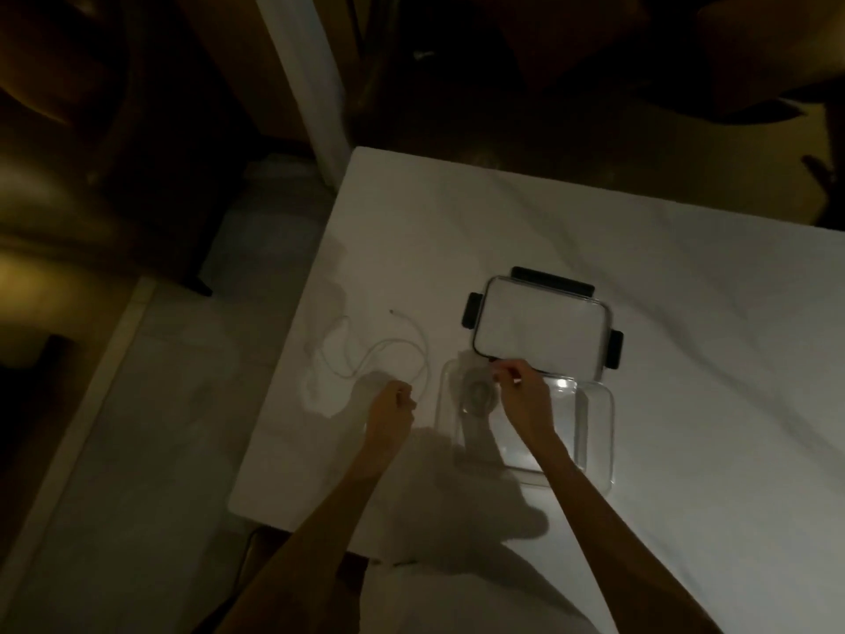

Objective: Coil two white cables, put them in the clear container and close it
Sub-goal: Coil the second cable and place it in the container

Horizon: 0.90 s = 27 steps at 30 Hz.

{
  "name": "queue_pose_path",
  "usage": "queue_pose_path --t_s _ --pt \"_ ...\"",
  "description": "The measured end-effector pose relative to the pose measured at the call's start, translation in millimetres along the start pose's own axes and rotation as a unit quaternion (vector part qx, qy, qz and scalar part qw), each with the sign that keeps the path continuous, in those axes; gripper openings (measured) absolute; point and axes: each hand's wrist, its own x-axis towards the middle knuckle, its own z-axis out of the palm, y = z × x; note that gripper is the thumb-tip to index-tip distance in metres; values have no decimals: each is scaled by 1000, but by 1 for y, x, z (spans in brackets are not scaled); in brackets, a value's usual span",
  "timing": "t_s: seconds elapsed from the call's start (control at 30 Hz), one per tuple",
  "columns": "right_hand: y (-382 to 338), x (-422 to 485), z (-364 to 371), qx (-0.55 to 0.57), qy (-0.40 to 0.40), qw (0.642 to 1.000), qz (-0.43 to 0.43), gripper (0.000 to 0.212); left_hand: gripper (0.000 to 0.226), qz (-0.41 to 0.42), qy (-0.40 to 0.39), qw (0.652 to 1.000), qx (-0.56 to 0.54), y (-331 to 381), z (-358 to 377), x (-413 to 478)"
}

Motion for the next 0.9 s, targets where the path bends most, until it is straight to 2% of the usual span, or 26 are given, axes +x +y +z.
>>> queue_pose_path --t_s 0.1,0.17,0.23,0.33,0.43,0.5,0.57,0.63,0.73,0.83,0.9 --pt "-47 33 37 -50 -62 996 -48 18 21 98 122 980 126 16 -36 34" --pt "-68 56 67 -97 -60 991 -70 19 28 149 134 957 209 31 -53 70" --pt "-81 78 95 -162 -70 982 -67 21 35 181 94 930 307 42 -63 110" --pt "-85 104 133 -283 -93 954 -21 26 42 254 -4 861 442 41 -58 168" --pt "-65 112 162 -308 -93 946 39 26 37 293 -33 816 498 32 -44 201" --pt "-53 110 173 -328 -71 941 35 22 29 337 -37 777 531 28 -41 200" --pt "-48 103 176 -351 -66 934 -8 19 26 383 -49 755 531 23 -43 194" --pt "-46 95 174 -336 -57 936 -90 17 33 354 -74 767 530 24 -52 186" --pt "-63 85 162 -273 -38 938 -212 13 29 246 -174 866 399 55 -81 162" --pt "-108 80 137 -246 -28 903 -351 23 21 176 -236 918 267 112 -113 125" --pt "-154 76 111 -196 -7 893 -406 18 18 129 -259 939 185 167 -137 100"
